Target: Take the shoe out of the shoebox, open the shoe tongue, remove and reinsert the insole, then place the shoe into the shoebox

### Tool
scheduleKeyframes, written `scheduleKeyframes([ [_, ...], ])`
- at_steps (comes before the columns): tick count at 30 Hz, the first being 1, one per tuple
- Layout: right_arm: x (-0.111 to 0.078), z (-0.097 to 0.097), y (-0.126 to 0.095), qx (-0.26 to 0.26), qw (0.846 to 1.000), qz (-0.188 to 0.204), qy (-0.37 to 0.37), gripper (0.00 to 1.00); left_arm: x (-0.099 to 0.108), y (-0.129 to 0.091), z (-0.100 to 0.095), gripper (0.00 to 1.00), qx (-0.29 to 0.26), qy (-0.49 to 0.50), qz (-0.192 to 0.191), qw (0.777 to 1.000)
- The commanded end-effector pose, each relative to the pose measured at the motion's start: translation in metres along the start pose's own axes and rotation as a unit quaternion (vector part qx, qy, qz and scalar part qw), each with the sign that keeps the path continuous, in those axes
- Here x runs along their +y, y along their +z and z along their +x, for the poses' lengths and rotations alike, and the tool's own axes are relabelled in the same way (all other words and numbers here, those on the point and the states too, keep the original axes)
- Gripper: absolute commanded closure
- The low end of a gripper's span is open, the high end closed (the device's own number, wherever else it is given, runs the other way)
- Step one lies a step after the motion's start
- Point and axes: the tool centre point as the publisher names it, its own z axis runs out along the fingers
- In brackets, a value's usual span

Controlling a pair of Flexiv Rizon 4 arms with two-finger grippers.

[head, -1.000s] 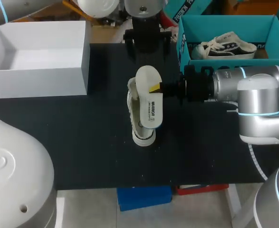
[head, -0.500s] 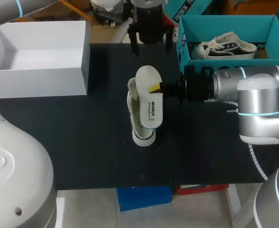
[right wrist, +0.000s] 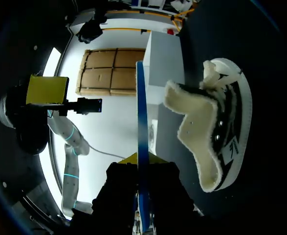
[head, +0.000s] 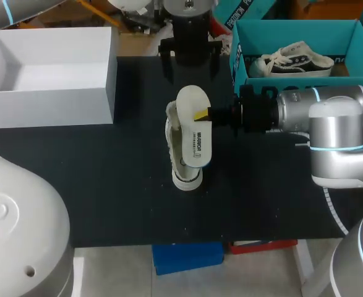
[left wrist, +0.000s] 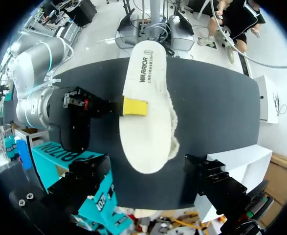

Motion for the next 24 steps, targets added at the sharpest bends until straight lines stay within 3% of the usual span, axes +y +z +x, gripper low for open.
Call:
scheduleKeyframes([
  [1,-0.001,0.0,0.001,-0.001,1.0,-0.002,0.0,1.0,-0.033,-0.003,0.017,0.0,-0.008,-0.003,-0.024,1.0],
  [13,-0.001,0.0,0.001,-0.001,1.0,-0.002,0.0,1.0,-0.104,0.001,0.022,0.0,-0.004,-0.004,-0.023,1.0],
  [24,-0.001,0.0,0.001,-0.001,1.0,-0.002,0.0,1.0,-0.146,0.011,0.016,0.0,-0.002,0.007,-0.017,1.0],
])
